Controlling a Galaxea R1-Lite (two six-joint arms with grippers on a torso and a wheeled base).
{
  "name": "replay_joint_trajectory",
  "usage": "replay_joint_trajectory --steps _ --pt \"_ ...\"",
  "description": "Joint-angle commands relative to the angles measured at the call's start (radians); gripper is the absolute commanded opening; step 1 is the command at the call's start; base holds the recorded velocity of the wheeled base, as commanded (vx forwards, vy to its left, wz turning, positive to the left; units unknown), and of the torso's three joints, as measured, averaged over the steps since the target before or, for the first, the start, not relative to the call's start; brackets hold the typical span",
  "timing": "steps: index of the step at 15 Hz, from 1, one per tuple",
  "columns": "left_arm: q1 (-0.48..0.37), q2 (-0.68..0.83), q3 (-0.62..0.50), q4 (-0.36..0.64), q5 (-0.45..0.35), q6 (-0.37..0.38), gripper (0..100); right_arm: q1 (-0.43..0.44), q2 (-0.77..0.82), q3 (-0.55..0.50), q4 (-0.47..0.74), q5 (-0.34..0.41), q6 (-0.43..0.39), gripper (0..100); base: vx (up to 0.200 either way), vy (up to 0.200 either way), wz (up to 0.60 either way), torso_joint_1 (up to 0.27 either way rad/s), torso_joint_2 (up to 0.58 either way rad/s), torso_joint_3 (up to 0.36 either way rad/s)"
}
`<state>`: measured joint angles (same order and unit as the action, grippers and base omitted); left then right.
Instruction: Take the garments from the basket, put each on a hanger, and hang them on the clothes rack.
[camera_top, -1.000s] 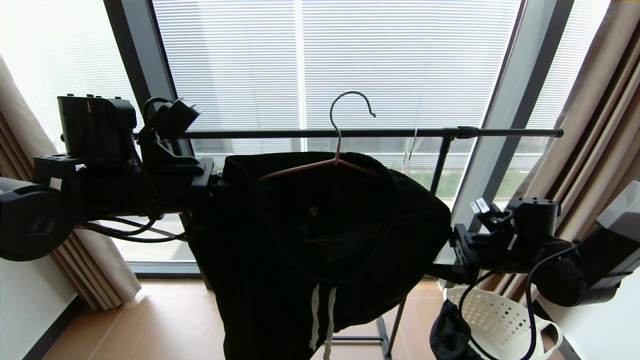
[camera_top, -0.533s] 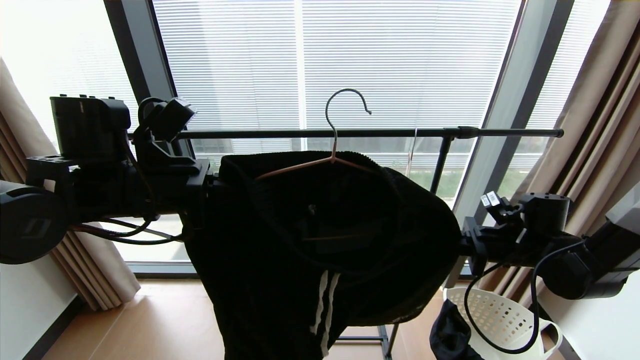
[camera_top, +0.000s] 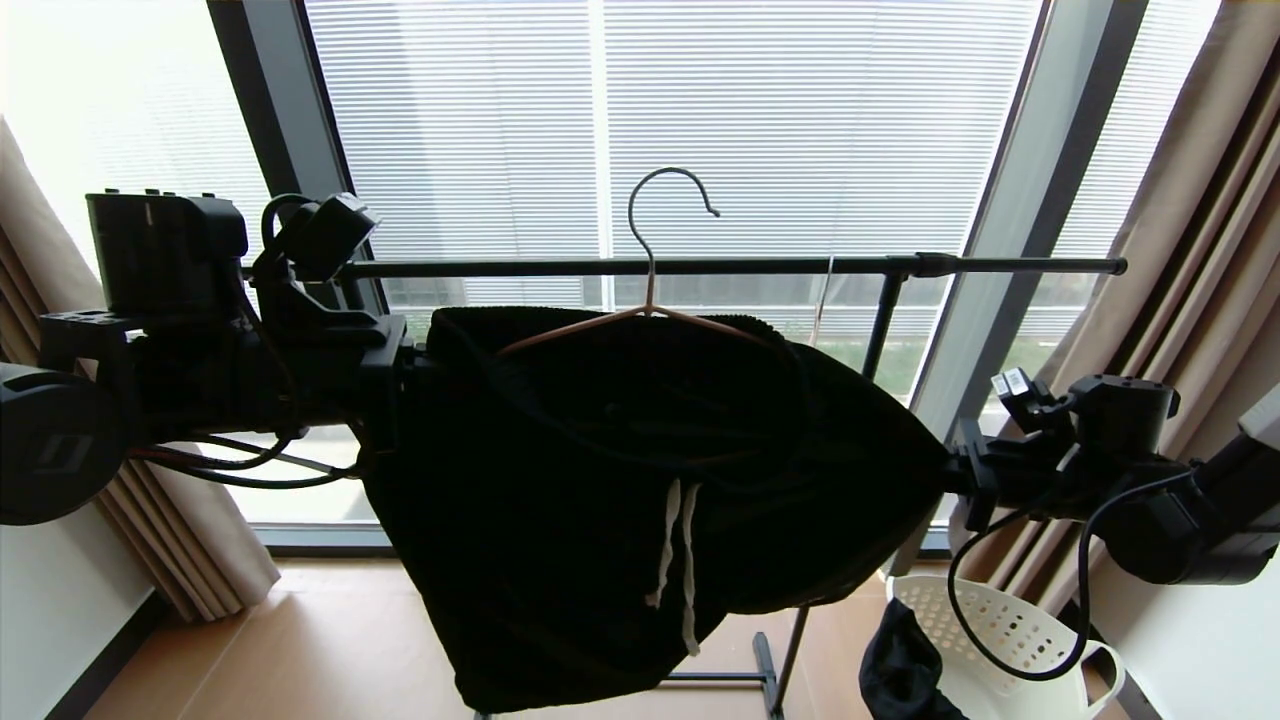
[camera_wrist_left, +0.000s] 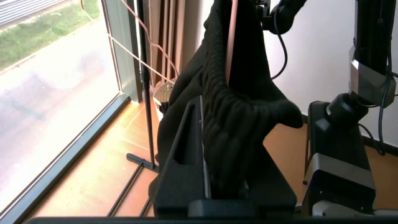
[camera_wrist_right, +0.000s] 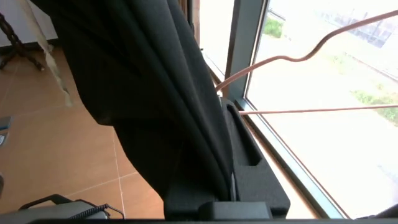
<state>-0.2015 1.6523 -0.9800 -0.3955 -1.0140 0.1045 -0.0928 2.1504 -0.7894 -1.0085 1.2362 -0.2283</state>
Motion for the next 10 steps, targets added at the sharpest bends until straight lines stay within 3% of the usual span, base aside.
replay_joint_trajectory --steps 1,5,6,7,10 --pt "-0.001 0.001 0.001 0.0 0.0 0.001 0 0.015 -0.011 0.019 -0.002 -0.001 0.0 0 0.0 0.0 0.0 0.0 0.0 0.0" --pt "-0.004 0.004 0.0 -0.009 -0.001 0.001 0 0.062 -0.037 0.065 -0.007 -0.003 -0.016 0 0.0 0.0 0.0 0.0 0.0 0.0" --pt "-0.003 0.006 0.003 -0.022 -0.001 0.0 0 0.065 -0.038 0.078 -0.007 -0.006 -0.052 0 0.0 0.0 0.0 0.0 0.0 0.0" --pt "-0.001 0.006 0.012 -0.045 -0.001 0.0 0 0.074 -0.043 0.081 -0.005 -0.004 -0.071 100 0.0 0.0 0.0 0.0 0.0 0.0" --pt "0.001 0.006 0.029 -0.063 0.0 0.0 0 0.091 -0.063 0.098 -0.007 -0.006 -0.126 100 0.0 0.0 0.0 0.0 0.0 0.0"
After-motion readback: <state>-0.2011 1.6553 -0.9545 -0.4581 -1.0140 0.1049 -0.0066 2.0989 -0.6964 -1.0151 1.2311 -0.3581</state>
